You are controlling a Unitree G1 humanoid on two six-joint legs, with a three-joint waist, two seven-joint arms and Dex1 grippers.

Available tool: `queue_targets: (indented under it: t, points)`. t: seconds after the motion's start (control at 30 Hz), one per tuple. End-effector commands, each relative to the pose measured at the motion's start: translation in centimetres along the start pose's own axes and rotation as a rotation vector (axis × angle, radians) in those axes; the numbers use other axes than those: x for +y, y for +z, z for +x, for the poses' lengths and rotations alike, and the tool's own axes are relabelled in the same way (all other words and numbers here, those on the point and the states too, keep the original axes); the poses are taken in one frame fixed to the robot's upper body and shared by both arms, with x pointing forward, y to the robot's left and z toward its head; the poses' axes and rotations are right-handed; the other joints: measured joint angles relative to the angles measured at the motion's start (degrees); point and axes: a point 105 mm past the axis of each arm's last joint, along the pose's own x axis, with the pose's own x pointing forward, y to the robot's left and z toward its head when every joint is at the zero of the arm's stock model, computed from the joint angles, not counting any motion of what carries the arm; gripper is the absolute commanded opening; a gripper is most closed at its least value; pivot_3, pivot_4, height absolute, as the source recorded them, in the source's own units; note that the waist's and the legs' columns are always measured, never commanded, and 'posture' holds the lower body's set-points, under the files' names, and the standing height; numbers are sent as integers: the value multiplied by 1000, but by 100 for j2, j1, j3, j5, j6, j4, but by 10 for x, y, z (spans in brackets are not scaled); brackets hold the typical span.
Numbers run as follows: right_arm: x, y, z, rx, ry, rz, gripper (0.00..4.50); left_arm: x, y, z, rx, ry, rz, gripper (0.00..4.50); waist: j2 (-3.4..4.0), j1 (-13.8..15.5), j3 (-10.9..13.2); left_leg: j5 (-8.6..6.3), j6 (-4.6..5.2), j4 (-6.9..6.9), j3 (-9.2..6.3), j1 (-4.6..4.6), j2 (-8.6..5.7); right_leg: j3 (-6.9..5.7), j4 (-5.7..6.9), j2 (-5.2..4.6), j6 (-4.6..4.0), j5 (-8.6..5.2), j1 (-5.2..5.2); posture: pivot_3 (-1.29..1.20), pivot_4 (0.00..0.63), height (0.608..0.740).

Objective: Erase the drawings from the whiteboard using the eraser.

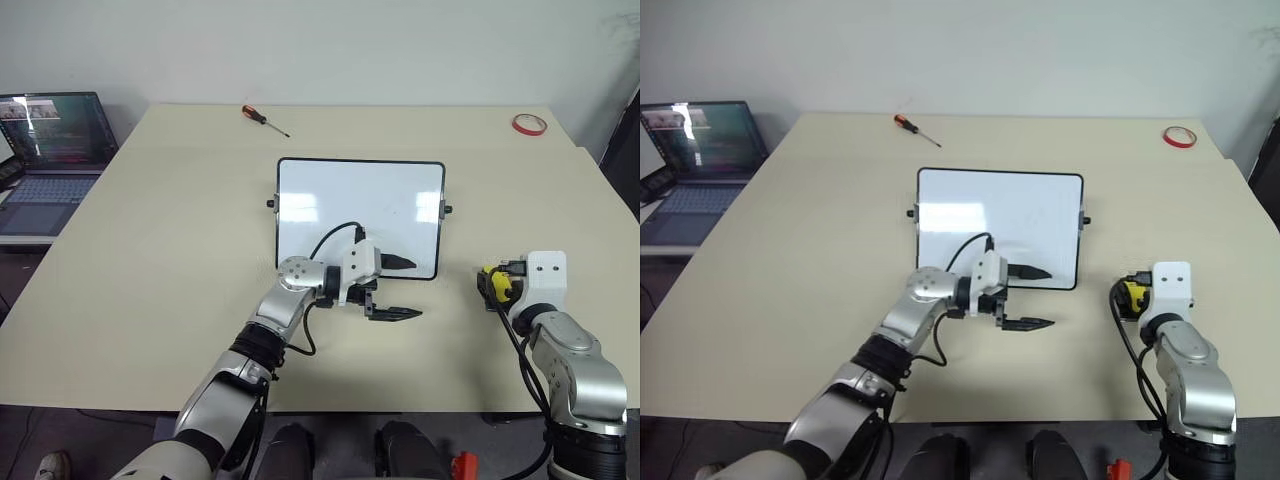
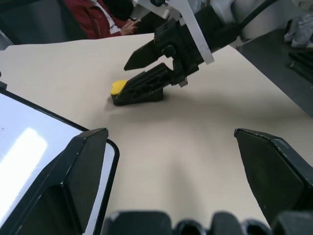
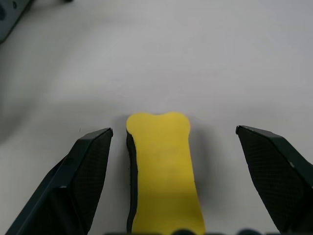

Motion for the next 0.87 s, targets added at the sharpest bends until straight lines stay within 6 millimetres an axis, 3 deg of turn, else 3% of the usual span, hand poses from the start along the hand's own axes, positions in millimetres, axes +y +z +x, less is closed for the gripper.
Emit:
queue_targets:
  t: [0.03, 0.2, 0.3, 0.5, 0.63, 0.87]
  points:
    - [6, 37, -20, -141, 25, -4, 4443, 20, 21, -27, -41, 154, 45, 4500, 1, -32, 0, 0, 0, 0, 0, 0, 5, 1, 5, 0, 1, 0, -2, 0, 150, 740]
    - [8, 54, -46, -232, 11, -20, 4443, 43, 38, -72, -61, 468, 51, 4500, 0, -21, -1, 0, 0, 6, -4, 0, 19, -1, 13, -3, 3, -2, -2, 0, 150, 740]
    - [7, 57, -62, -296, -31, -62, 4443, 44, 27, -102, -53, 736, -4, 4500, 2, 8, -7, 0, -1, 9, -5, 0, 15, -1, 11, -9, 5, -3, 0, 0, 150, 740]
    - [-15, 41, -87, -341, -201, -106, 4443, 7, -11, -136, 58, 1132, -66, 4500, 1, 30, -13, 0, -1, 8, -5, 6, 13, 2, 17, -37, 10, -6, 2, 0, 150, 740]
    - [-11, 24, -98, -318, -203, -166, 4443, -17, -32, -151, 123, 1315, -146, 4500, -5, 40, -18, 0, -2, 8, -6, 13, 6, 3, 19, -45, 10, -6, 11, 0, 150, 740]
    - [-8, -6, -113, -248, -225, -152, 4443, -26, -34, -158, 176, 1408, -110, 4500, -12, 41, -27, 1, -3, 3, -4, 39, 3, 0, 21, -44, 12, -7, 32, 0, 150, 740]
